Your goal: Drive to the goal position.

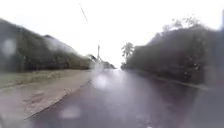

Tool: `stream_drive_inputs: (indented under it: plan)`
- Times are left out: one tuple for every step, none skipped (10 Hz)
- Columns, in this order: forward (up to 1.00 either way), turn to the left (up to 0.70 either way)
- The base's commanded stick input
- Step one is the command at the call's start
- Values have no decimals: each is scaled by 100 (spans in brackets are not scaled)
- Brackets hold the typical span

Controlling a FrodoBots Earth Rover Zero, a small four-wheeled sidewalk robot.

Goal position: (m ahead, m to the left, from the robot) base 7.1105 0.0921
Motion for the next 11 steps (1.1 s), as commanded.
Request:
stream_drive_inputs:
  plan:
    - [70, 0]
    - [70, 0]
    - [70, 0]
    - [70, 0]
    - [70, 0]
    - [70, 0]
    - [70, 0]
    - [70, 0]
    - [70, 0]
    - [70, 0]
    - [70, 0]
